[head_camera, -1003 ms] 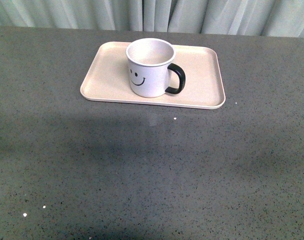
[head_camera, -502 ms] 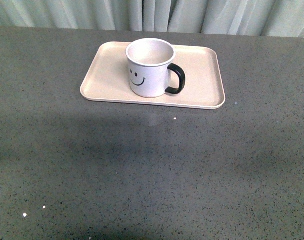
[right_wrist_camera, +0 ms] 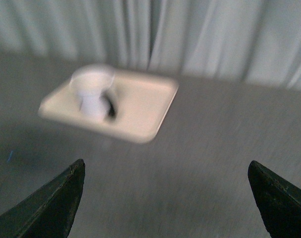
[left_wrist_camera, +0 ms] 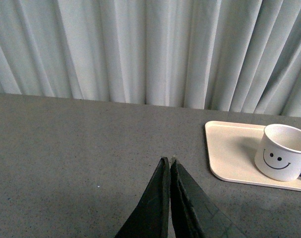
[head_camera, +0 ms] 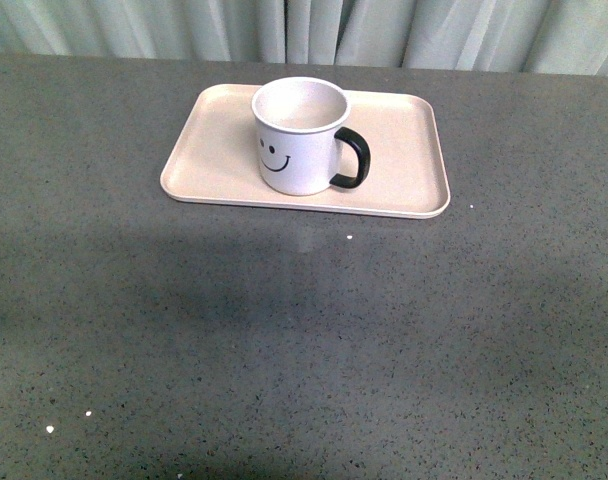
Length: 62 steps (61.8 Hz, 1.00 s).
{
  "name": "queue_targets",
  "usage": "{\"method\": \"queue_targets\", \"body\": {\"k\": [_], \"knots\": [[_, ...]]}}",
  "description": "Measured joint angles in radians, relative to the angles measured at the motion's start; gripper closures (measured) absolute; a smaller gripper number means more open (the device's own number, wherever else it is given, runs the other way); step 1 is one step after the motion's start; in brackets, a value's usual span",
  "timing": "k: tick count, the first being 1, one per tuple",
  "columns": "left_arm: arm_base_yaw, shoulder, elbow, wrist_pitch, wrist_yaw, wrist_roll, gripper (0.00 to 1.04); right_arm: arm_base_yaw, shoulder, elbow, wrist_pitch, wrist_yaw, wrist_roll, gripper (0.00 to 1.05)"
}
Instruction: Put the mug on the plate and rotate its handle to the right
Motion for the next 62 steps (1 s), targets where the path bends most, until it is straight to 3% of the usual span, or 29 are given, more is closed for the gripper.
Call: {"method": "queue_targets", "body": {"k": [3, 7, 16, 29, 34, 46, 62], "knots": [[0.0, 0.0, 0.0, 0.0, 0.002, 0.0, 0.78, -0.061, 0.159, 0.079, -0.125, -0.13, -0.039, 0.09], [0.0, 0.0, 0.0, 0.0, 0.001, 0.0, 0.66, -0.112, 0.385, 0.16, -0.124, -0.214, -0.089, 0.09], [0.0, 0.0, 0.0, 0.0, 0.001, 0.0, 0.41, -0.11, 0.731, 0.307, 0.051, -0.214, -0.114, 0.09], [0.0, 0.0, 0.0, 0.0, 0.001, 0.003, 0.08, 0.004, 1.129, 0.525, 0.261, -0.065, -0.102, 0.09], [0.0, 0.0, 0.0, 0.0, 0.001, 0.003, 0.1, 0.068, 1.283, 0.627, 0.294, 0.004, -0.086, 0.09], [0.0, 0.0, 0.0, 0.0, 0.001, 0.003, 0.09, 0.197, 1.598, 0.899, 0.255, 0.06, -0.002, 0.09], [0.0, 0.0, 0.0, 0.0, 0.001, 0.003, 0.09, 0.28, 1.857, 1.224, 0.143, 0.109, 0.121, 0.09]]}}
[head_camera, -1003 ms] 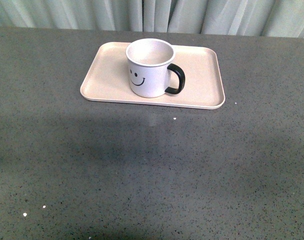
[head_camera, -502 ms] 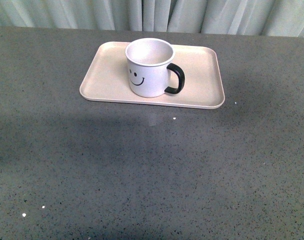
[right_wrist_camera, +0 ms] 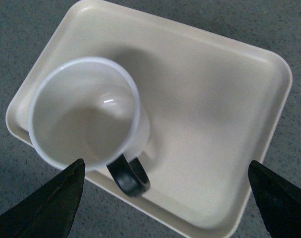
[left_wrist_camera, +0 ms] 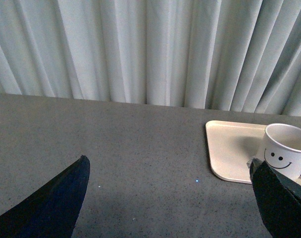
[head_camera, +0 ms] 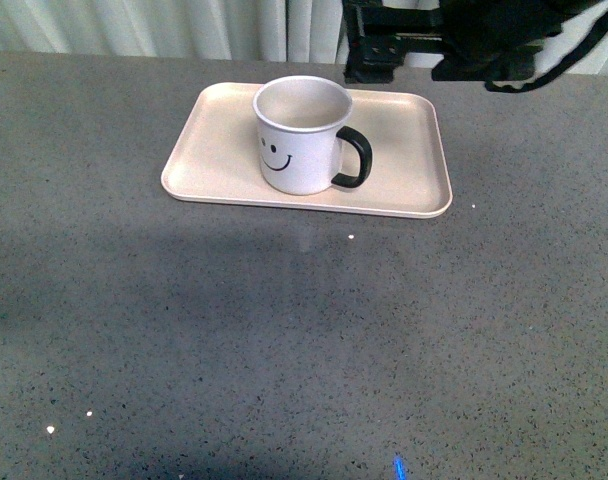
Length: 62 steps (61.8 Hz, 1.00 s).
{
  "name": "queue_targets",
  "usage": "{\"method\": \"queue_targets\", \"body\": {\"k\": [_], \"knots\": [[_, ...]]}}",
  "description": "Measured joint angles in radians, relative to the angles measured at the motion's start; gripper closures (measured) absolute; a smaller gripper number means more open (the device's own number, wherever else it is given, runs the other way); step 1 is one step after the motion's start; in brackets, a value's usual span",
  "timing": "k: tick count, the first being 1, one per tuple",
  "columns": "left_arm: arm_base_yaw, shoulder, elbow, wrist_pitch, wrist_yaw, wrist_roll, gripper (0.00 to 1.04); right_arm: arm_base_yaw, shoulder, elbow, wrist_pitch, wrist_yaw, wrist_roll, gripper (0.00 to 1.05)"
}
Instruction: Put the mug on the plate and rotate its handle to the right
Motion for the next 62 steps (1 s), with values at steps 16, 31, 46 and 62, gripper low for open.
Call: {"method": "queue_targets", "body": {"k": [16, 31, 46, 62], "knots": [[0.0, 0.0, 0.0, 0.0, 0.0, 0.0, 0.09, 0.048, 0.145, 0.178, -0.092, 0.032, 0.051, 0.09], [0.0, 0.0, 0.0, 0.0, 0.0, 0.0, 0.09, 0.06, 0.212, 0.263, -0.16, 0.055, 0.085, 0.22], [0.0, 0.0, 0.0, 0.0, 0.0, 0.0, 0.09, 0.071, 0.27, 0.344, -0.226, 0.068, 0.114, 0.59], [0.0, 0.0, 0.0, 0.0, 0.0, 0.0, 0.09, 0.077, 0.315, 0.435, -0.286, 0.072, 0.132, 1.0]]}}
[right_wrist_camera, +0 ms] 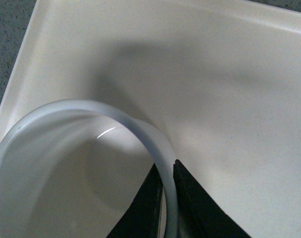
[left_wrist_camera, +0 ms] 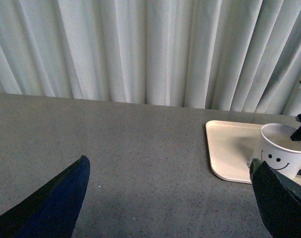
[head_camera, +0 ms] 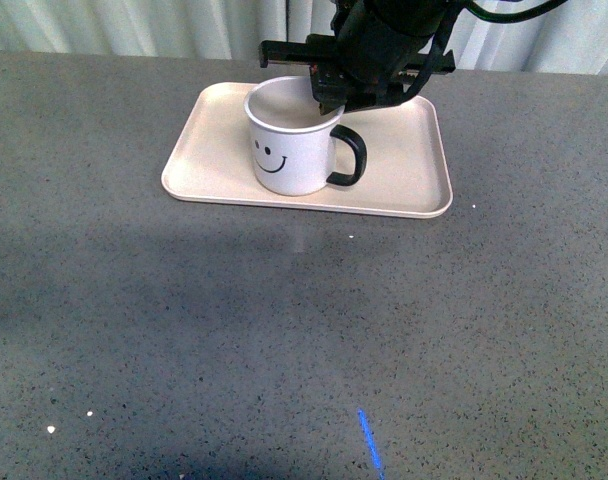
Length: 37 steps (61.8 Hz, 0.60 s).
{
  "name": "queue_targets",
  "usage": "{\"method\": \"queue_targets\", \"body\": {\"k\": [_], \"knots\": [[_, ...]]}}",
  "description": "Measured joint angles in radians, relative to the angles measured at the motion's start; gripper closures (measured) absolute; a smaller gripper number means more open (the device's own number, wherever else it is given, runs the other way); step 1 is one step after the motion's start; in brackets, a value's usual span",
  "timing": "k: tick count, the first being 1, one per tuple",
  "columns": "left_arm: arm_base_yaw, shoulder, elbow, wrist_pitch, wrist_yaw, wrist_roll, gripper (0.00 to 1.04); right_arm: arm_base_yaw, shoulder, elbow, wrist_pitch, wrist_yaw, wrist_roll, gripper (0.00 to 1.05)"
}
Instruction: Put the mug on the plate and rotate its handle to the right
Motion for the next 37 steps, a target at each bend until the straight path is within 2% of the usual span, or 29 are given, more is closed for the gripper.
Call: {"method": "queue_targets", "body": {"k": [2, 13, 21, 37], "knots": [[0.0, 0.0, 0.0, 0.0, 0.0, 0.0, 0.09, 0.0, 0.001, 0.008, -0.005, 0.001, -0.004, 1.03], [0.0, 0.0, 0.0, 0.0, 0.0, 0.0, 0.09, -0.009, 0.002, 0.058, -0.05, -0.027, -0.066, 1.03], [0.0, 0.0, 0.0, 0.0, 0.0, 0.0, 0.09, -0.033, 0.002, 0.111, -0.109, -0.13, -0.202, 1.03], [0.0, 0.0, 0.0, 0.0, 0.0, 0.0, 0.09, -0.099, 0.034, 0.2, -0.155, -0.213, -0.43, 1.03]]}}
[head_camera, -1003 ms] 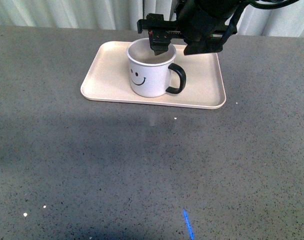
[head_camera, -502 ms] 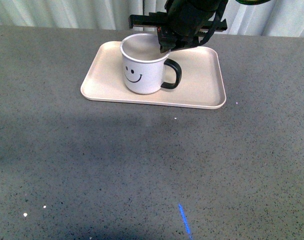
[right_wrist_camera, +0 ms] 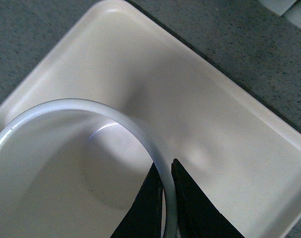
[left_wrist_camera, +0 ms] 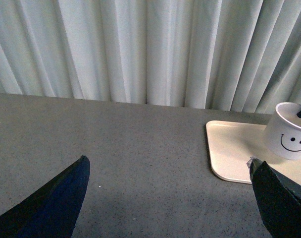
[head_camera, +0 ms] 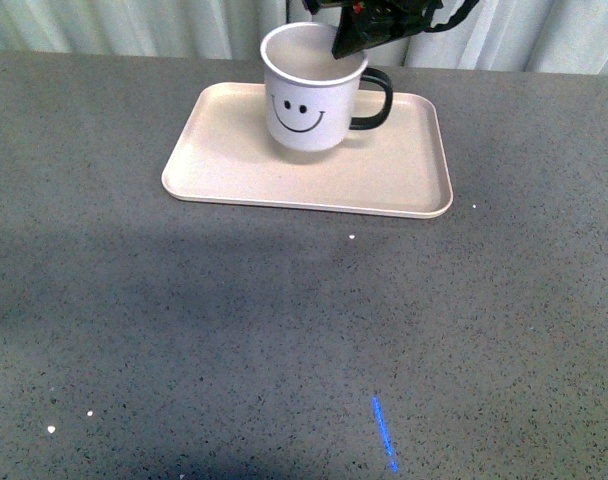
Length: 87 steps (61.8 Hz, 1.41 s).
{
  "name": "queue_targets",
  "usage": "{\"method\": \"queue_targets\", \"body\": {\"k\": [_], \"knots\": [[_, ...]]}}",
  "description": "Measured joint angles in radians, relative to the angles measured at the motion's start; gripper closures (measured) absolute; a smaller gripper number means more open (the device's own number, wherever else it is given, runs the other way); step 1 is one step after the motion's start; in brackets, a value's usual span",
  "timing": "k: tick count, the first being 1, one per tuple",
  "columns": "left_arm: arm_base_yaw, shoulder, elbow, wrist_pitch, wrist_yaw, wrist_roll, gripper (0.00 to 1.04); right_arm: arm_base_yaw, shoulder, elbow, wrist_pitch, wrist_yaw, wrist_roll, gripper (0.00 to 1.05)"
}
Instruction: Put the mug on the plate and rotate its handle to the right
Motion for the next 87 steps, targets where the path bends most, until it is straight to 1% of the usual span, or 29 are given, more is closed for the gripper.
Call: {"method": "queue_targets", "body": {"k": [7, 16, 34, 37, 40, 42, 45, 47, 52, 53, 59, 61, 64, 67, 70, 71, 75, 79, 81, 82, 83, 84, 85, 86, 87], "knots": [[0.0, 0.0, 0.0, 0.0, 0.0, 0.0, 0.09, -0.017, 0.027, 0.009, -0.028, -0.02, -0.074, 1.03], [0.0, 0.0, 0.0, 0.0, 0.0, 0.0, 0.09, -0.019, 0.052, 0.009, -0.05, -0.053, -0.127, 1.03], [0.0, 0.0, 0.0, 0.0, 0.0, 0.0, 0.09, -0.023, 0.055, 0.008, -0.053, -0.057, -0.181, 1.03], [0.0, 0.0, 0.0, 0.0, 0.0, 0.0, 0.09, -0.024, 0.056, 0.008, -0.053, -0.058, -0.19, 0.98], [0.0, 0.0, 0.0, 0.0, 0.0, 0.0, 0.09, -0.027, 0.056, 0.007, -0.054, -0.058, -0.203, 0.85], [0.0, 0.0, 0.0, 0.0, 0.0, 0.0, 0.09, -0.027, 0.056, 0.006, -0.053, -0.06, -0.206, 0.82], [0.0, 0.0, 0.0, 0.0, 0.0, 0.0, 0.09, -0.028, 0.056, 0.006, -0.053, -0.061, -0.209, 0.73], [0.0, 0.0, 0.0, 0.0, 0.0, 0.0, 0.09, -0.028, 0.056, 0.006, -0.053, -0.061, -0.21, 0.7], [0.0, 0.0, 0.0, 0.0, 0.0, 0.0, 0.09, -0.031, 0.056, 0.004, -0.053, -0.069, -0.226, 0.52], [0.0, 0.0, 0.0, 0.0, 0.0, 0.0, 0.09, -0.031, 0.056, 0.003, -0.053, -0.07, -0.226, 0.51], [0.0, 0.0, 0.0, 0.0, 0.0, 0.0, 0.09, -0.035, 0.038, -0.024, -0.027, -0.094, -0.229, 0.35], [0.0, 0.0, 0.0, 0.0, 0.0, 0.0, 0.09, -0.035, 0.03, -0.037, -0.013, -0.101, -0.227, 0.32], [0.0, 0.0, 0.0, 0.0, 0.0, 0.0, 0.09, -0.036, -0.01, -0.086, 0.051, -0.108, -0.221, 0.22], [0.0, 0.0, 0.0, 0.0, 0.0, 0.0, 0.09, -0.036, -0.045, -0.125, 0.1, -0.109, -0.211, 0.16], [0.0, 0.0, 0.0, 0.0, 0.0, 0.0, 0.09, -0.037, -0.126, -0.209, 0.193, -0.12, -0.197, 0.08], [0.0, 0.0, 0.0, 0.0, 0.0, 0.0, 0.09, -0.037, -0.176, -0.261, 0.246, -0.124, -0.199, 0.08], [0.0, 0.0, 0.0, 0.0, 0.0, 0.0, 0.09, -0.037, -0.327, -0.416, 0.378, -0.146, -0.198, 0.09], [0.0, 0.0, 0.0, 0.0, 0.0, 0.0, 0.09, -0.037, -0.386, -0.462, 0.396, -0.156, -0.198, 0.09], [0.0, 0.0, 0.0, 0.0, 0.0, 0.0, 0.09, -0.032, -0.408, -0.486, 0.439, -0.118, -0.172, 0.11], [0.0, 0.0, 0.0, 0.0, 0.0, 0.0, 0.09, -0.027, -0.424, -0.525, 0.531, -0.039, -0.138, 0.14], [0.0, 0.0, 0.0, 0.0, 0.0, 0.0, 0.09, -0.023, -0.444, -0.583, 0.661, 0.069, -0.102, 0.18], [0.0, 0.0, 0.0, 0.0, 0.001, 0.0, 0.09, -0.021, -0.451, -0.607, 0.711, 0.11, -0.072, 0.2], [0.0, 0.0, 0.0, 0.0, 0.001, 0.0, 0.09, -0.021, -0.463, -0.658, 0.813, 0.179, -0.039, 0.23], [0.0, 0.0, 0.0, 0.0, 0.0, 0.0, 0.09, -0.021, -0.47, -0.685, 0.863, 0.208, -0.019, 0.25], [0.0, 0.0, 0.0, 0.0, 0.0, 0.0, 0.09, -0.021, -0.481, -0.74, 0.954, 0.261, 0.031, 0.28]]}}
